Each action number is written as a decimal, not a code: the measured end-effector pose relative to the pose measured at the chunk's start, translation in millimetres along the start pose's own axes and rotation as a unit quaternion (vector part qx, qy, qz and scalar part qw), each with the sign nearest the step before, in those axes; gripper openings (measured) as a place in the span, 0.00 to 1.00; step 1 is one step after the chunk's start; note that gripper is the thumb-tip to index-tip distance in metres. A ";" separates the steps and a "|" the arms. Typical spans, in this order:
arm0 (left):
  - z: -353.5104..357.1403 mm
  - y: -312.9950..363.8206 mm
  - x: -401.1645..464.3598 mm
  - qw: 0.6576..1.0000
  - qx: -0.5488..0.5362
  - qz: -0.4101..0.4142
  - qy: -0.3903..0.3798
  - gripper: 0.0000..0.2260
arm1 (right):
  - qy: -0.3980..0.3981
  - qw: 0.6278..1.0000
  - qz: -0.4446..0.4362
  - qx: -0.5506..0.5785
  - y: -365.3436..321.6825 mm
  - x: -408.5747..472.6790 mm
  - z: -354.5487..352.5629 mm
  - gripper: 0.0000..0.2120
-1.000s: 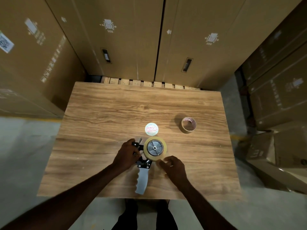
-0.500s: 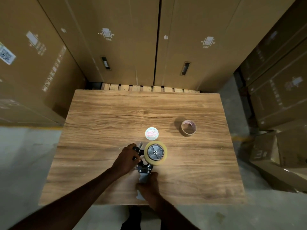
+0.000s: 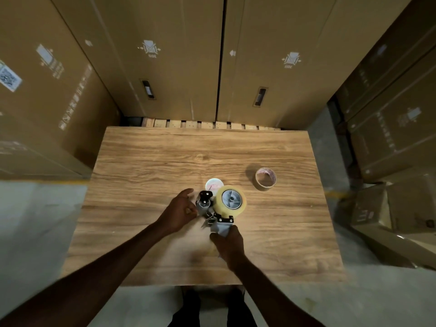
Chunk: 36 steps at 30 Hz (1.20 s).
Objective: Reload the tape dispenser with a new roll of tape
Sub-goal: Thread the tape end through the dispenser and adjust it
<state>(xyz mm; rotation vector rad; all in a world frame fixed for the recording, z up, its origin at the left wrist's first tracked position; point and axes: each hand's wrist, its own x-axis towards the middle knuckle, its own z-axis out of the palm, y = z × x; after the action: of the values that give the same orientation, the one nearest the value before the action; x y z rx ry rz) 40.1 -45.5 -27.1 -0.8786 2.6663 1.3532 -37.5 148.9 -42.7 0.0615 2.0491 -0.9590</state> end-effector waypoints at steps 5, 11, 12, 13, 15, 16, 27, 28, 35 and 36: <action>-14.4 13.3 10.7 0.997 0.009 0.052 -0.060 0.01 | -0.018 0.999 -0.017 -0.034 -4.4 4.6 -17.2 0.21; -20.0 21.9 14.0 0.994 0.037 0.045 -0.097 0.02 | -0.044 0.999 -0.013 -0.014 -8.0 12.6 -32.5 0.13; -19.1 23.9 13.4 0.993 0.044 0.047 -0.099 0.03 | -0.052 0.999 -0.014 -0.009 -7.9 13.5 -35.1 0.12; -18.3 25.7 12.7 0.992 0.051 0.048 -0.102 0.04 | -0.061 0.998 -0.020 -0.010 -7.9 13.2 -37.9 0.14; -18.3 27.6 12.2 0.990 0.066 0.045 -0.112 0.05 | -0.079 0.995 -0.045 -0.036 -9.6 12.4 -44.0 0.16; -18.8 27.5 12.1 0.989 0.073 0.040 -0.120 0.06 | -0.095 0.993 -0.055 -0.048 -10.7 13.7 -47.3 0.15; -14.9 25.7 0.3 0.991 0.005 0.042 -0.124 0.11 | -0.071 0.954 -0.140 -0.255 -19.6 16.4 -61.5 0.15; -16.5 24.8 0.7 0.991 0.002 0.039 -0.129 0.10 | -0.063 0.948 -0.154 -0.269 -19.9 16.3 -61.2 0.17; -22.5 12.1 -4.6 0.985 -0.036 0.041 -0.166 0.06 | -0.056 0.917 -0.178 -0.353 -19.5 24.7 -63.4 0.26; -22.8 12.0 -5.6 0.983 -0.041 0.042 -0.173 0.06 | -0.053 0.918 -0.169 -0.354 -18.7 24.8 -63.9 0.27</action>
<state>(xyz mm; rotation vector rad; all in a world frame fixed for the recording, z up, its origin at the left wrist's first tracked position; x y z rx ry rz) 44.1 -54.3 -2.6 -0.4853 2.4191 1.4856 -103.5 170.2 -27.0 -0.7340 2.2233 -0.3460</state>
